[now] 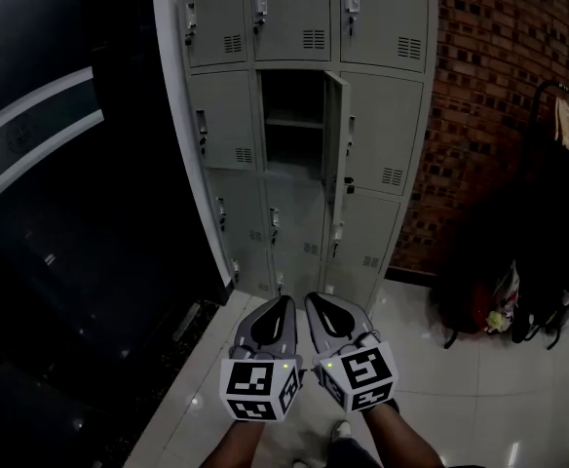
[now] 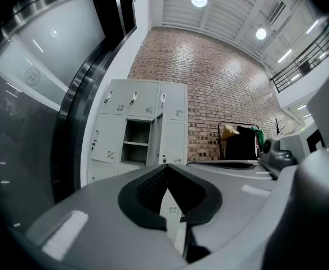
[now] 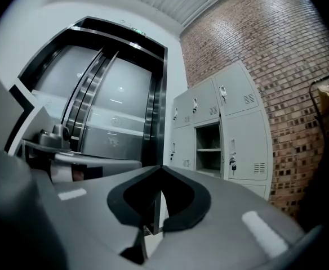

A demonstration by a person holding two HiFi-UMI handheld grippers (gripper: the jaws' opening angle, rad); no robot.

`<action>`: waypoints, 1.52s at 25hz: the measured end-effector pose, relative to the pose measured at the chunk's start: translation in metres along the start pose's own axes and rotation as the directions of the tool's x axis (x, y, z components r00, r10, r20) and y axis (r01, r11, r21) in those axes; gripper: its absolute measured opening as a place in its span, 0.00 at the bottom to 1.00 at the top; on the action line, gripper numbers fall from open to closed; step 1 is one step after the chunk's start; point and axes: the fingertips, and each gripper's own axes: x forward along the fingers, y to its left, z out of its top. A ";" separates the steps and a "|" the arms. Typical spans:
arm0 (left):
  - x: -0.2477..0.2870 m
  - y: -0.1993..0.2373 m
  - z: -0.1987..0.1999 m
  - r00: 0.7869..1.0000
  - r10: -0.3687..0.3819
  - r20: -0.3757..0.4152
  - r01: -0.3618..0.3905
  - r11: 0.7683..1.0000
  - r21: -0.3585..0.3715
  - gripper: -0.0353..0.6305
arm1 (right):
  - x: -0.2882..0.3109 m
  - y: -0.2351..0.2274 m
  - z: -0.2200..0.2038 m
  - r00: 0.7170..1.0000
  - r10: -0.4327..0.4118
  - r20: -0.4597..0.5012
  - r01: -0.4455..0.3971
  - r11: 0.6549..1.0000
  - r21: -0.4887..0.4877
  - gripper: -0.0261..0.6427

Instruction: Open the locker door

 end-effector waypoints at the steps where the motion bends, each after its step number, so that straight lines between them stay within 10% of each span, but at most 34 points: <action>1: -0.005 -0.004 -0.001 1.000 -0.003 0.002 0.003 1.000 -0.004 0.06 | -0.007 0.003 -0.001 1.000 -0.003 -0.004 0.003 1.000 -0.004 0.04; 38: -0.066 -0.160 -0.025 0.997 0.071 -0.021 -0.070 0.997 0.016 0.06 | -0.172 -0.033 0.004 0.998 0.065 0.008 -0.065 0.998 0.002 0.04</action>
